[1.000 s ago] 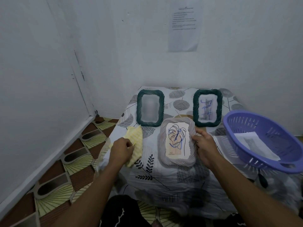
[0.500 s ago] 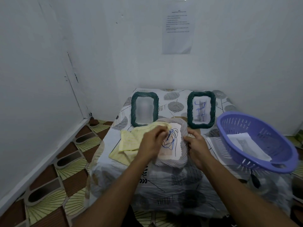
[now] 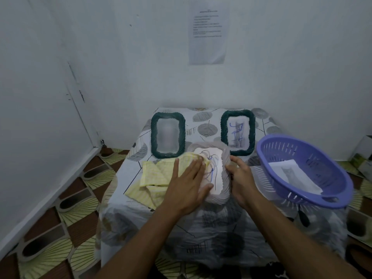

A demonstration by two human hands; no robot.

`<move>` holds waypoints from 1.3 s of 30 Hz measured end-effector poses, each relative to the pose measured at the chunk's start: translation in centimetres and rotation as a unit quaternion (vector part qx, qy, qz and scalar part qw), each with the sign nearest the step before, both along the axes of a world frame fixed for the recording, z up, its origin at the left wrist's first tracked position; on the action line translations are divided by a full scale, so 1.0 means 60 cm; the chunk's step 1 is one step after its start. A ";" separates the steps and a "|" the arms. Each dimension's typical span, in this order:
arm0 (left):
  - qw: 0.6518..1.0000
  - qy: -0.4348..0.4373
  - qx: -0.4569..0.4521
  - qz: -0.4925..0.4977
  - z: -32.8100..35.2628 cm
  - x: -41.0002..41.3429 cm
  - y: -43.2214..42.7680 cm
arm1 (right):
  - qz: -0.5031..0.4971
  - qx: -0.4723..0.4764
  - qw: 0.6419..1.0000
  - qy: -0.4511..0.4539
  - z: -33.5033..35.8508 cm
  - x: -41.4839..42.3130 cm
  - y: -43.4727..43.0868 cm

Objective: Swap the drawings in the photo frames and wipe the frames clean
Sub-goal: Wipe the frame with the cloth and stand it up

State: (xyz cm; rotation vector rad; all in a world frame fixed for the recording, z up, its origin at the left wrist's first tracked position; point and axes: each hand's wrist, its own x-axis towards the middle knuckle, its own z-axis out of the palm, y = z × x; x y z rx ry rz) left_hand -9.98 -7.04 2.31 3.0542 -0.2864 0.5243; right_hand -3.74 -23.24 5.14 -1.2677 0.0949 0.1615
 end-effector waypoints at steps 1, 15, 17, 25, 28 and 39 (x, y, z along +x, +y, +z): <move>1.000 0.000 -0.007 0.007 0.010 0.009 -0.001 | 0.014 -0.007 1.000 -0.001 -0.001 -0.005 0.005; 0.998 -0.030 -0.039 -0.036 0.024 0.016 -0.014 | -0.008 -0.015 1.000 0.001 0.012 -0.004 0.002; 0.994 -0.023 -0.035 -0.101 0.013 -0.002 -0.023 | -0.034 -0.016 0.999 0.004 0.022 0.009 -0.005; 0.999 -0.035 -0.007 -0.020 0.011 0.000 -0.008 | -0.034 -0.030 0.999 0.002 0.028 0.012 -0.010; 0.998 -0.023 -0.014 -0.059 0.007 -0.013 -0.020 | -0.056 -0.024 0.998 0.002 0.035 0.022 -0.014; 0.996 -0.029 -0.033 -0.081 0.001 -0.024 -0.039 | -0.051 -0.021 0.998 0.008 0.034 0.024 -0.008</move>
